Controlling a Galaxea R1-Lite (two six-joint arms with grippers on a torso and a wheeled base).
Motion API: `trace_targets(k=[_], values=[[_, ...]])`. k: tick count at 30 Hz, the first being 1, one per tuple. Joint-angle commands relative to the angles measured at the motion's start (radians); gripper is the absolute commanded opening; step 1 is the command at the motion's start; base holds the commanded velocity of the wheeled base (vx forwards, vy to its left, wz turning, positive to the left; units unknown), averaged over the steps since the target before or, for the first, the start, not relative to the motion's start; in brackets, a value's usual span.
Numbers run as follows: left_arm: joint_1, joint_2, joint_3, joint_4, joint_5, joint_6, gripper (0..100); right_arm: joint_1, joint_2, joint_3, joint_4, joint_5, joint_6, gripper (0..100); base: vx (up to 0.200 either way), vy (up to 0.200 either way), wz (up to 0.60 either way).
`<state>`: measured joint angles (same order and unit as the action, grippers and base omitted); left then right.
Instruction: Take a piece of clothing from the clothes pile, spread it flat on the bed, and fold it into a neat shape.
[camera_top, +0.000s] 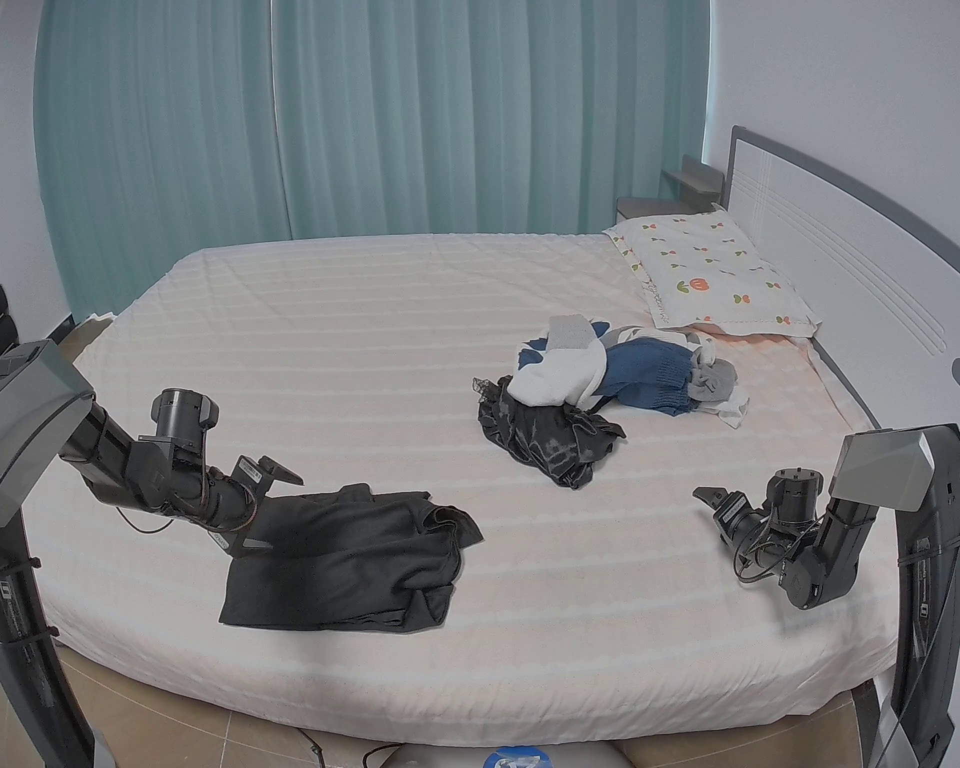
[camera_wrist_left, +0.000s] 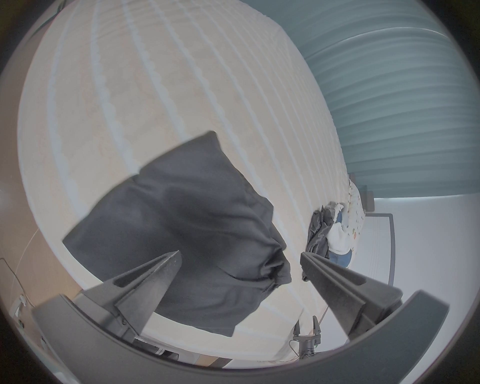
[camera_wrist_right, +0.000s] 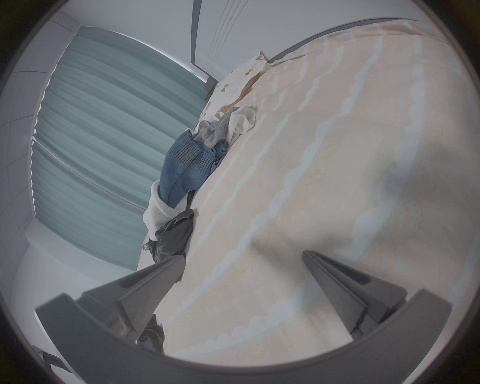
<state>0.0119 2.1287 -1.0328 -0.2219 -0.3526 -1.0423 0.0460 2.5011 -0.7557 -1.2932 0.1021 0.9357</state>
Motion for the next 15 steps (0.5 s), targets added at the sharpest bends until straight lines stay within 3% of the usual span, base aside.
trace_targets(k=[1,15], values=[[0.025,0.002,0.014,0.003,-0.006,0.002,100,0.0,0.001,-0.001,0.0,0.002,-0.002,100,0.0,0.2,0.0],[0.042,0.005,0.031,-0.008,-0.006,0.019,100,0.018,-0.022,0.007,-0.001,0.005,0.0,100,0.0,0.2,0.0]])
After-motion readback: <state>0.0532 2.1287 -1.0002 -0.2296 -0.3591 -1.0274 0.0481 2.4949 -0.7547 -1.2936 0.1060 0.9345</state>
